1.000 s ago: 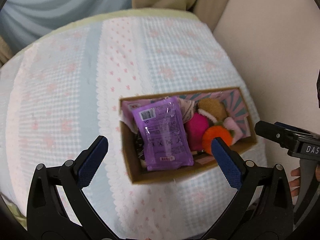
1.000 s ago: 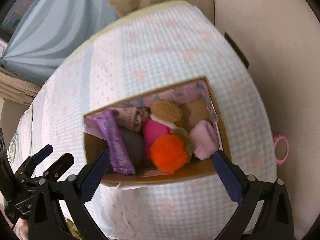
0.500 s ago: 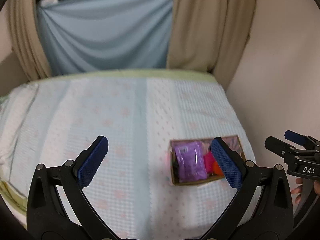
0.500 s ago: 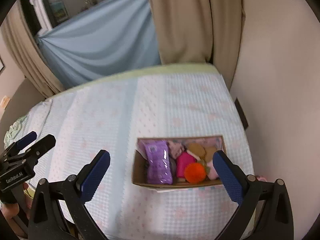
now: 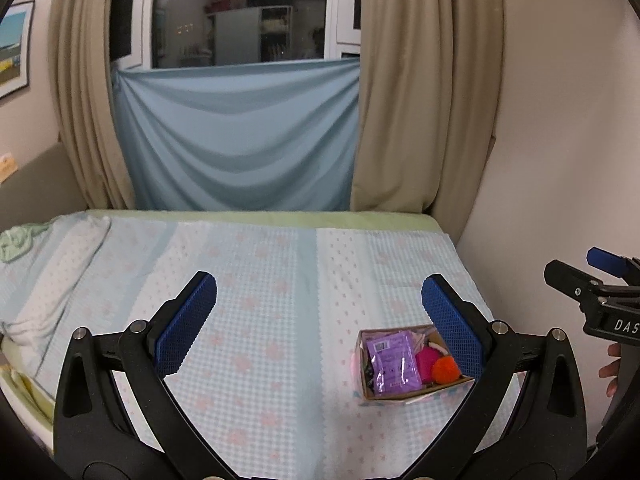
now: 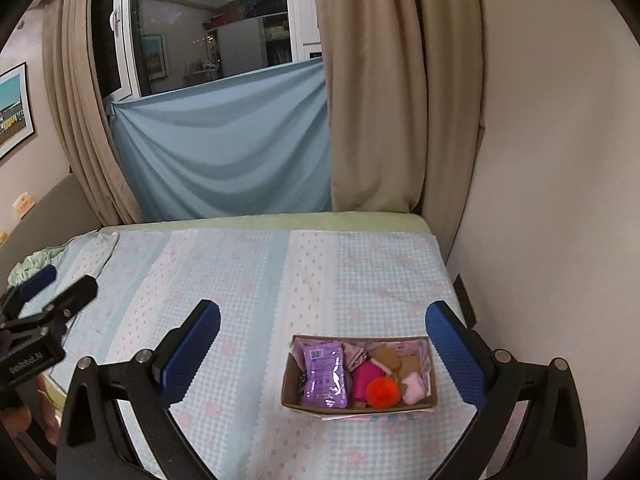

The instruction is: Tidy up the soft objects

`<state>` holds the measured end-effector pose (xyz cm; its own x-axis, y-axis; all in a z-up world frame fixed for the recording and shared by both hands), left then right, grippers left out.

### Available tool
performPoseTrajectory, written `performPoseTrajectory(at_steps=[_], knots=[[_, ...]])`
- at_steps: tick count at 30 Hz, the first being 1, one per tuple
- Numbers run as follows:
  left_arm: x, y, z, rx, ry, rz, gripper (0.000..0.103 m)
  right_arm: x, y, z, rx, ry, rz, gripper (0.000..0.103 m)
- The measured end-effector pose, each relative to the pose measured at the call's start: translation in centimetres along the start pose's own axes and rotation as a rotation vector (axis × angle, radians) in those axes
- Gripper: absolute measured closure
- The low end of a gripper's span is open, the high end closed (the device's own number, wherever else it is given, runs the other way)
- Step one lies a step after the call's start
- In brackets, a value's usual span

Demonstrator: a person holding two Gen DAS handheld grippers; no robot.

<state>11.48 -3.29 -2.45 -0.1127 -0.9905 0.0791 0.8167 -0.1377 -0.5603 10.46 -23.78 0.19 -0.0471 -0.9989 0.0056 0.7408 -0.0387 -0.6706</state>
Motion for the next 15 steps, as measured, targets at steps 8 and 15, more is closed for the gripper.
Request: performPoseTrajectory(at_steps=[8,15], knots=[[0.1,-1.9,0.0,0.042,0.011,0.003,0.001,0.3,-1.6,-0.5,0.047,0.009,-0.039,0.001],[0.2,-2.5,-0.2,0.051,0.008,0.001,0.001,0.2,-2.4,-0.7,0.061,0.015,-0.053,0.001]])
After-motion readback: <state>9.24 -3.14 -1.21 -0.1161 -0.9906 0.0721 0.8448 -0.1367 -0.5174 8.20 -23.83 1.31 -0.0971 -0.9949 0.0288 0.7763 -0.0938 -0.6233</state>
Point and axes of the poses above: each gripper's, at about its wrist camera, not at the fingertips, and y roughly the way its jaws point, x to its right, z to its top, the point moved 8 cm from there along y, roughly the way its jaws point, and after that the axes turned 1 degree about -x, right-handed, at the moved point
